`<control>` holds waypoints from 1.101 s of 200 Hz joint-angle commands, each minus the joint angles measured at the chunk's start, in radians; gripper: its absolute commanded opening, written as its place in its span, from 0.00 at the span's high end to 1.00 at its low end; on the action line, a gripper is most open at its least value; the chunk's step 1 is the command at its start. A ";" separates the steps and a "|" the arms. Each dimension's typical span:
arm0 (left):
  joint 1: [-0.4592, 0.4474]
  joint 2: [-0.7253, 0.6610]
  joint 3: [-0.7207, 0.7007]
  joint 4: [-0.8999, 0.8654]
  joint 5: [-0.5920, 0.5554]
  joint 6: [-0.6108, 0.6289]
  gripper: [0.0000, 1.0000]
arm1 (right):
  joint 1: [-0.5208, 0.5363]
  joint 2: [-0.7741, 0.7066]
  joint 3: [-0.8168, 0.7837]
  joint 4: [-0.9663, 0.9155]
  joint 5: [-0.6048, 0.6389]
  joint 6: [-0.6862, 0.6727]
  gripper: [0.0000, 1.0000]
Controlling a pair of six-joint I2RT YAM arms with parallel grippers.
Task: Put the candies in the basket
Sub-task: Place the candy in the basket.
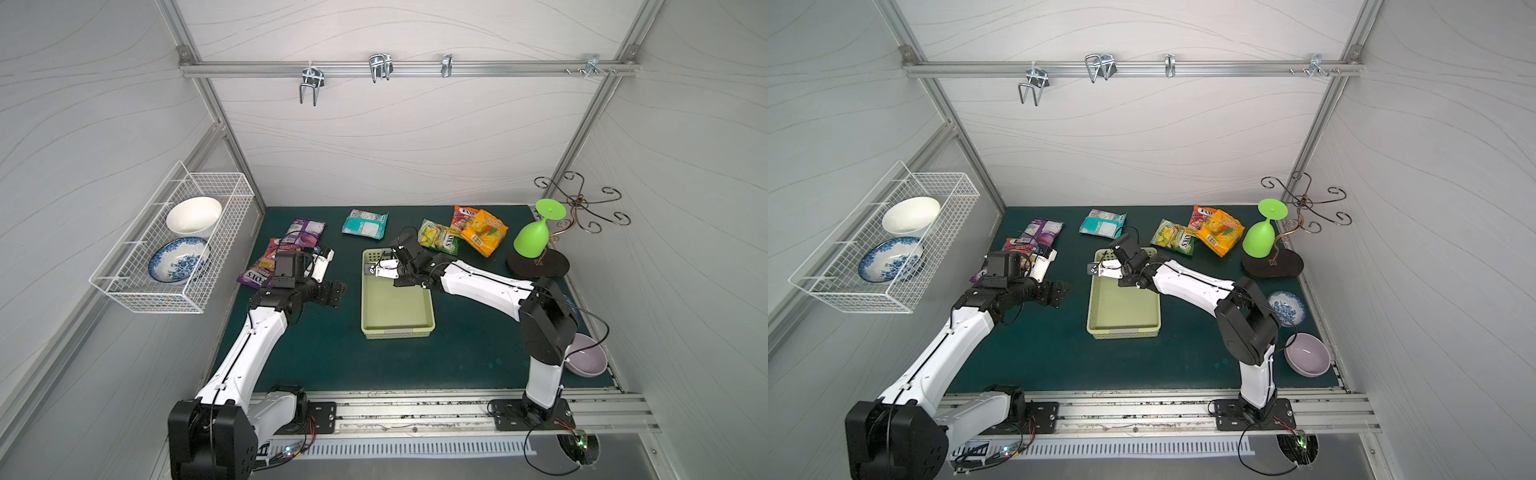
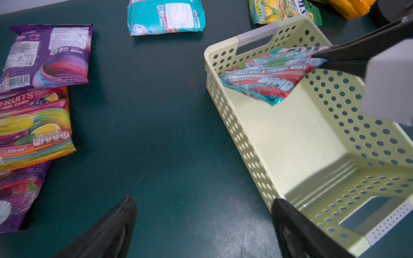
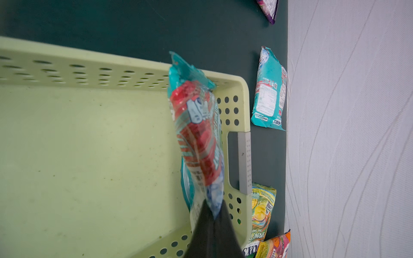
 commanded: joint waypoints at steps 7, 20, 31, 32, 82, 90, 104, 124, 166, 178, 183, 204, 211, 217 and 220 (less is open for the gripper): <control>0.003 -0.003 0.029 0.010 0.008 -0.007 0.01 | -0.002 0.003 -0.003 0.072 0.076 -0.002 1.00; 0.002 -0.009 0.026 0.012 0.009 -0.008 0.01 | -0.002 0.028 0.007 0.075 0.079 0.021 1.00; 0.002 -0.011 0.017 0.024 0.023 -0.007 0.01 | 0.000 0.053 0.022 0.071 0.088 0.043 1.00; 0.002 -0.011 0.016 0.024 0.024 -0.007 0.01 | 0.000 0.055 0.022 0.071 0.089 0.044 1.00; 0.000 -0.004 0.012 0.029 0.024 -0.004 0.01 | 0.002 0.141 0.074 0.091 0.152 0.076 1.00; 0.000 -0.001 0.012 0.025 0.022 0.000 0.01 | 0.004 0.152 0.074 0.092 0.158 0.077 1.00; 0.000 0.003 0.025 0.012 0.007 -0.005 0.01 | 0.007 0.162 0.067 0.099 0.164 0.080 1.00; -0.002 -0.005 0.014 0.030 0.019 -0.005 0.01 | 0.014 0.168 0.043 0.120 0.155 0.099 1.00; -0.003 -0.004 0.020 0.025 0.011 -0.005 0.01 | 0.032 0.152 0.019 0.093 0.136 0.132 0.77; -0.003 -0.002 0.011 0.032 0.024 -0.002 0.01 | 0.038 0.135 0.011 0.072 0.110 0.136 0.70; -0.003 0.001 0.012 0.030 0.023 -0.001 0.01 | 0.038 0.124 0.012 0.060 0.105 0.140 0.67; -0.005 0.003 0.026 0.016 0.010 -0.006 0.01 | 0.035 0.076 0.030 -0.006 0.078 0.203 0.59; -0.005 0.003 0.023 0.023 0.015 -0.007 0.01 | 0.031 0.060 0.031 -0.022 0.056 0.230 0.56; -0.004 0.005 0.018 0.029 0.023 -0.007 0.01 | 0.027 0.044 0.029 -0.034 0.035 0.254 0.53; -0.004 0.004 0.017 0.031 0.025 -0.007 0.01 | 0.025 0.039 0.030 -0.042 0.024 0.263 0.52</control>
